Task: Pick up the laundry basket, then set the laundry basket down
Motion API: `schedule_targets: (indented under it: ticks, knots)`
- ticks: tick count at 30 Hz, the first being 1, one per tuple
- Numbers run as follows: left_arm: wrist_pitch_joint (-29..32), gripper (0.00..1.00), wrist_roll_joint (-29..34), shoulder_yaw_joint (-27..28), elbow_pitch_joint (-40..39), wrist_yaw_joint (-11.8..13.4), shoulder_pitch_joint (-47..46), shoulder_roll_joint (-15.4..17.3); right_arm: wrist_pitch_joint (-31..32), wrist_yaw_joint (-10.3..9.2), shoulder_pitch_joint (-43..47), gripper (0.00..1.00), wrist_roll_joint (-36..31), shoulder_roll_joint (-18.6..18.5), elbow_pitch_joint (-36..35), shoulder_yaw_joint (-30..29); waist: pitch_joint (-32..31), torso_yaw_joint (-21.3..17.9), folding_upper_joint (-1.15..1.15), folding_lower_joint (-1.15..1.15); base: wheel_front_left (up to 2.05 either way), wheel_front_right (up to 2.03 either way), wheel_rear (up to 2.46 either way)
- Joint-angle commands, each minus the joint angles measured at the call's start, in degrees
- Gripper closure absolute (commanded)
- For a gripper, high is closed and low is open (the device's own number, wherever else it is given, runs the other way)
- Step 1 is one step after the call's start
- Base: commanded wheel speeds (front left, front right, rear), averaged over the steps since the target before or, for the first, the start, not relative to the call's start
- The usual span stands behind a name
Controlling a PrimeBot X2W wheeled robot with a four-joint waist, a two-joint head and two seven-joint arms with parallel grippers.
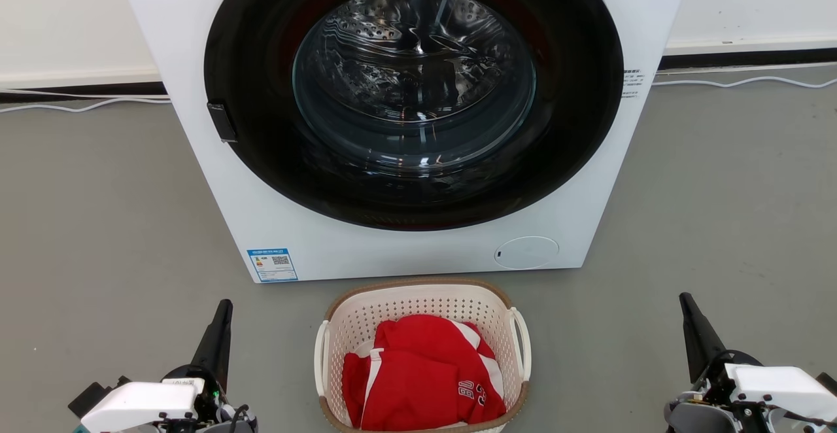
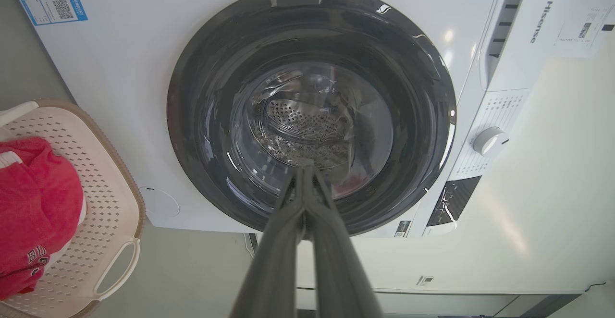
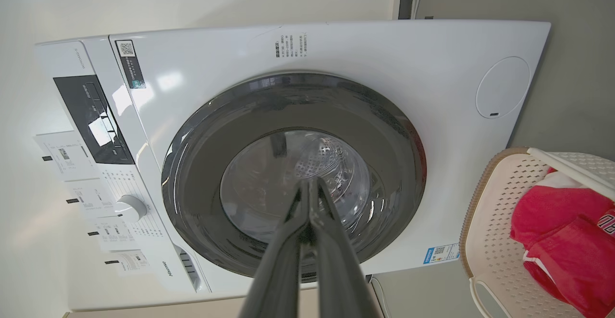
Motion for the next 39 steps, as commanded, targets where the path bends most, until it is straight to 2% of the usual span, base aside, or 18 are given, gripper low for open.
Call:
schedule_targets:
  ticks: [1,13,14,15,16,22,26,39]
  knots:
    - [0.34,1.0,-0.29,1.37,-1.64,-0.41,-3.11,0.71,0.58,0.42,-3.37,1.0,0.39,-0.2,-1.46,1.01,0.0,0.0,0.0,0.0,0.0,0.0,0.0]
    - [0.34,1.0,-0.29,1.37,-1.64,-0.41,-3.11,0.71,0.58,0.42,-3.37,1.0,0.39,-0.2,-1.46,1.01,0.0,0.0,0.0,0.0,0.0,0.0,0.0]
    - [-0.01,0.0,0.0,0.0,0.0,0.01,0.0,0.0,-0.01,0.0,0.0,0.0,0.0,0.0,-0.01,0.0,0.0,0.0,0.0,0.0,0.0,0.0,0.0]
    - [-0.11,1.0,0.0,0.01,1.25,0.03,0.68,-0.25,-0.03,-0.03,0.77,1.0,-0.01,0.12,0.89,0.19,0.01,0.0,0.0,0.0,0.0,0.0,0.0]
    - [-0.17,0.0,-0.01,-0.02,1.48,0.03,0.9,-0.3,-0.1,-0.03,0.94,0.0,0.0,0.15,1.11,0.27,0.04,0.0,0.0,0.0,0.0,0.0,0.0]
    - [-0.93,0.0,-0.02,-0.41,1.11,0.01,1.11,-0.25,-0.99,-0.01,1.06,0.0,-0.33,0.1,0.34,0.99,-0.05,-0.01,0.0,0.13,0.0,0.0,0.0]
    - [-1.61,0.0,0.45,-0.78,0.92,-0.01,1.32,-0.13,-1.74,0.01,1.19,0.0,-0.95,-0.15,-0.08,1.7,0.06,-0.03,0.0,0.01,0.0,0.0,0.0]
    - [-4.1,0.0,6.54,-1.16,1.32,-0.05,1.26,0.29,-3.99,0.05,0.85,0.0,-8.89,-0.88,-0.91,3.01,0.15,-0.06,0.0,0.0,0.0,0.0,0.0]
